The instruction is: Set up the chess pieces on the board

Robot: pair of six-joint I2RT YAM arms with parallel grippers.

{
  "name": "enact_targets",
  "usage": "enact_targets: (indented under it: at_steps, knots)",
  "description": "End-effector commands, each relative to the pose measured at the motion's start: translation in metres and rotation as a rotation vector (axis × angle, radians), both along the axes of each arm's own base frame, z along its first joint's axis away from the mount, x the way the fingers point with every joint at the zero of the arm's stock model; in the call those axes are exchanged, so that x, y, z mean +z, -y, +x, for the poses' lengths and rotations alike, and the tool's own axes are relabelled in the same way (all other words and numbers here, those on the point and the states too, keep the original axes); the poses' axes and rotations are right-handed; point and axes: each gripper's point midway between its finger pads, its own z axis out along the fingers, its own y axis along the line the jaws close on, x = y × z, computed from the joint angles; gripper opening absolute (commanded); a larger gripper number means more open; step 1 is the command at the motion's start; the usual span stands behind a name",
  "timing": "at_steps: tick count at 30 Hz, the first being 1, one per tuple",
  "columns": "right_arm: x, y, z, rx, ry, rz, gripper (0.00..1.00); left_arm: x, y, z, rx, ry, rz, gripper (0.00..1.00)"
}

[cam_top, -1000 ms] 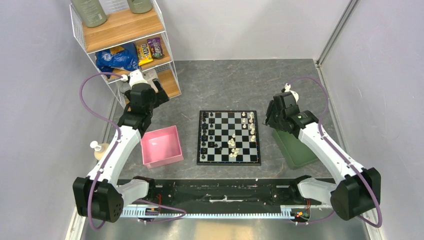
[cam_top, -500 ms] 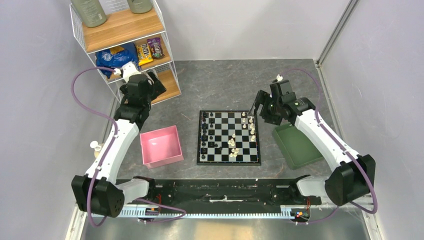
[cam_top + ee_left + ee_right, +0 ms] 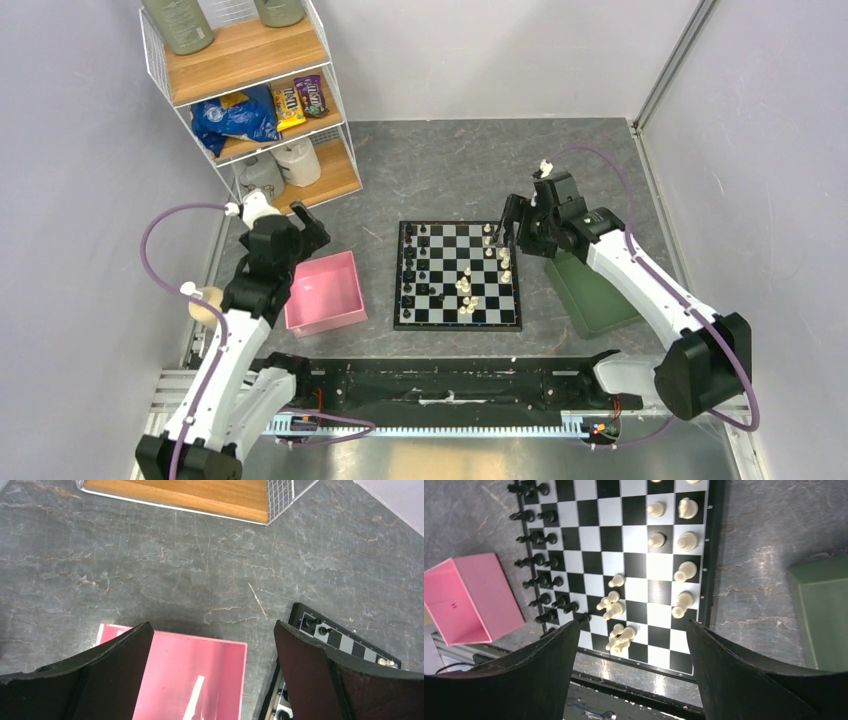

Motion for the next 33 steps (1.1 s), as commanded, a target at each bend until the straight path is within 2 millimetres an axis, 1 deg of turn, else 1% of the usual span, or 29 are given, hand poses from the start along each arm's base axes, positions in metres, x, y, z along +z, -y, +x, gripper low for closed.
enact_targets:
  at_steps: [1,3,4,9,12,14,17,19,21,23,25,28,33]
  knots:
    - [0.019,-0.014,-0.01,0.085,0.079,-0.002,0.86,0.005,-0.003,-0.009,0.0,0.054,-0.001,1.0]
    - [0.017,-0.017,-0.018,0.108,0.076,-0.055,0.85,0.014,-0.001,-0.006,-0.02,0.064,0.01,1.0]
    - [0.015,-0.019,-0.022,0.122,0.073,-0.08,0.85,0.016,0.003,-0.003,-0.042,0.063,0.005,1.0]
    - [0.005,-0.023,-0.034,0.133,0.078,-0.151,0.82,0.014,0.022,0.016,-0.112,0.04,-0.041,1.0]
    - [0.0,-0.027,-0.038,0.14,0.067,-0.162,0.79,0.018,0.023,0.028,-0.114,0.03,-0.027,1.0]
    - [-0.006,-0.026,-0.041,0.13,0.056,-0.183,0.77,0.02,0.025,0.032,-0.117,0.027,-0.032,1.0]
    - [-0.017,-0.023,-0.043,0.115,0.036,-0.213,0.72,0.014,0.032,0.033,-0.151,0.013,-0.05,0.99]
    - [-0.024,-0.024,-0.043,0.111,0.031,-0.228,0.67,0.008,0.027,0.03,-0.143,0.004,-0.021,0.99]
    - [-0.028,-0.028,-0.041,0.126,0.031,-0.231,0.64,0.001,0.014,0.026,-0.099,-0.007,0.036,0.99]
    - [-0.029,-0.035,-0.042,0.158,0.021,-0.231,0.62,-0.001,0.001,0.023,-0.058,-0.018,0.088,1.0]
    - [-0.03,-0.042,-0.043,0.185,0.012,-0.234,0.6,0.0,-0.005,0.02,-0.035,-0.022,0.115,1.0]
    - [-0.031,-0.05,-0.042,0.201,0.011,-0.239,0.58,0.006,-0.006,0.022,-0.038,-0.003,0.128,1.0]
    - [-0.039,-0.067,-0.043,0.23,-0.008,-0.245,0.58,0.016,-0.007,0.022,-0.034,0.023,0.129,1.0]
